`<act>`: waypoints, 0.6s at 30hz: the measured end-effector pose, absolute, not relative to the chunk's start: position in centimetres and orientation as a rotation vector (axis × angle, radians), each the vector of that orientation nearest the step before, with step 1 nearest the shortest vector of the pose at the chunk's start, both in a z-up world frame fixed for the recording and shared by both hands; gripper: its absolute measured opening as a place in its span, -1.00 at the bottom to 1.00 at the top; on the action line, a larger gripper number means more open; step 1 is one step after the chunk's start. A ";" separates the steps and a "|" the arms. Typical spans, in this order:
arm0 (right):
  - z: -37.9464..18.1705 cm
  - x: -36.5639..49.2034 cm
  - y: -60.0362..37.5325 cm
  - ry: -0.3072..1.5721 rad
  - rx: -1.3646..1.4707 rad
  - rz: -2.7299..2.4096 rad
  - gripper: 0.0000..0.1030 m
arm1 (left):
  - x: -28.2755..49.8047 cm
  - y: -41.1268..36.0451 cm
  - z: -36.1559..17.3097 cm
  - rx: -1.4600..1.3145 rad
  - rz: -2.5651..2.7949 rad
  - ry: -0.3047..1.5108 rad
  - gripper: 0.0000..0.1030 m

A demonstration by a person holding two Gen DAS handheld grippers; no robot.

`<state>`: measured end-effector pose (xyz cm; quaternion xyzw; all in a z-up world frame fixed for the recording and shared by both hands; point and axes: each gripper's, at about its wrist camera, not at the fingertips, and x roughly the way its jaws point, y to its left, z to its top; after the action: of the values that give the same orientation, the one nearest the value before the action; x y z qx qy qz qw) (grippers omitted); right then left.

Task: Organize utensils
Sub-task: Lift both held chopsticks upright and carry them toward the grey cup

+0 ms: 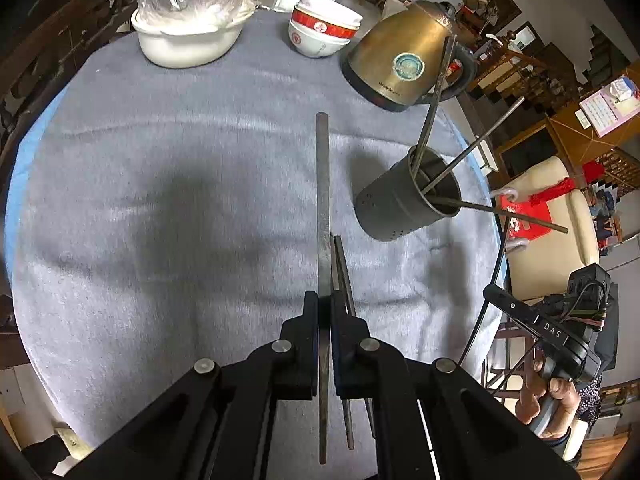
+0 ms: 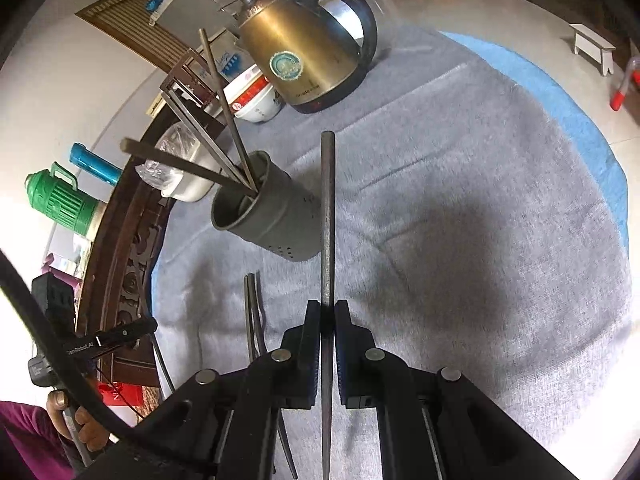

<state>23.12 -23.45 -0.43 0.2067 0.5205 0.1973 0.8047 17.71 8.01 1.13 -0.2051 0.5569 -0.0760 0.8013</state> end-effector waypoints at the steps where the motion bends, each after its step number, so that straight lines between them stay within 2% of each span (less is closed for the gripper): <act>1: -0.4 23.1 -23.5 1.113 0.446 0.425 -0.86 | 17.7 8.0 1.2 -0.438 -0.162 1.192 -0.89; 18: 0.8 23.5 -24.6 1.066 0.470 0.412 -0.86 | 18.2 8.1 2.8 -0.453 -0.170 1.121 -0.89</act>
<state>23.51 -24.61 0.80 0.2204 0.4997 0.1931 0.8151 18.24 8.05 2.78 -0.2127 0.5262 -0.0798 0.8195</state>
